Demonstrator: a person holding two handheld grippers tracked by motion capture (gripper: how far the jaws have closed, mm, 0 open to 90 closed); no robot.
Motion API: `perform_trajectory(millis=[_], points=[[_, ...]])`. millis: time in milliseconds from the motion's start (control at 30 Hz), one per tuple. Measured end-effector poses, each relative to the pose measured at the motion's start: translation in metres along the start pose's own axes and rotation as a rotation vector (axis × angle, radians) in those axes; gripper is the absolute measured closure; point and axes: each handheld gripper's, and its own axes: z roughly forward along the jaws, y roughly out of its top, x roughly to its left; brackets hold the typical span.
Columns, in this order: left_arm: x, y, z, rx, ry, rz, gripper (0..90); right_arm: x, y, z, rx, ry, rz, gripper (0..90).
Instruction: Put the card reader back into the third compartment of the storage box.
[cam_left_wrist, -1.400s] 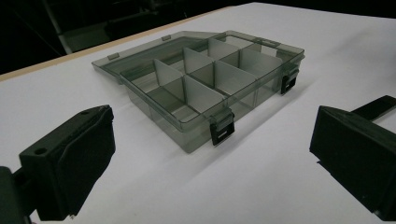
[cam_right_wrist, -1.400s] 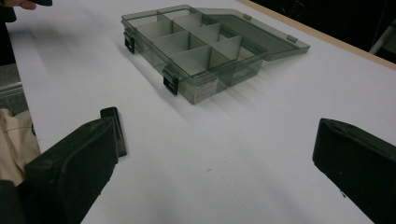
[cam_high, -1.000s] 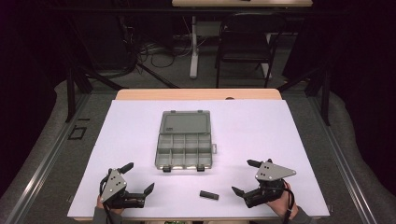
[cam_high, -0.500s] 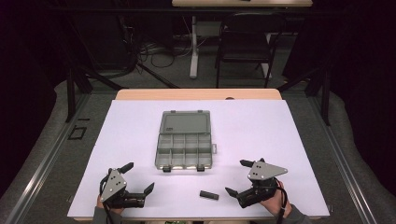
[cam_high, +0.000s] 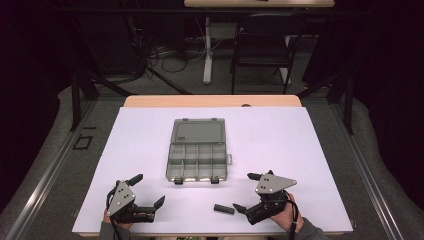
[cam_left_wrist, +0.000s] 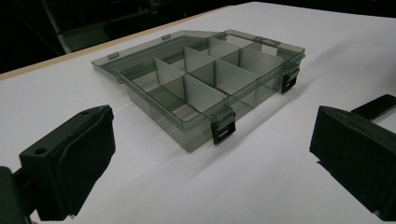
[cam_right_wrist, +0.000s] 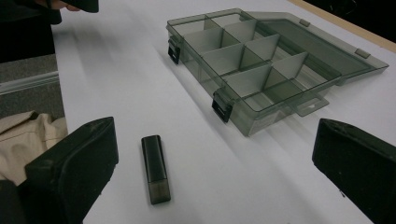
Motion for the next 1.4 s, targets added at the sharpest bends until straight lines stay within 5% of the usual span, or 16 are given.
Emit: perform_trajectory(millis=[967,1400], points=[[0.001,0.000,-0.001,0.002,-0.003,0.000,0.1,0.008,0.000,0.033,0.060,0.117,-0.008,0.9],[0.001,0.000,0.000,0.008,-0.009,0.001,0.1,0.014,-0.004,0.042,0.116,0.160,-0.032,25.6]])
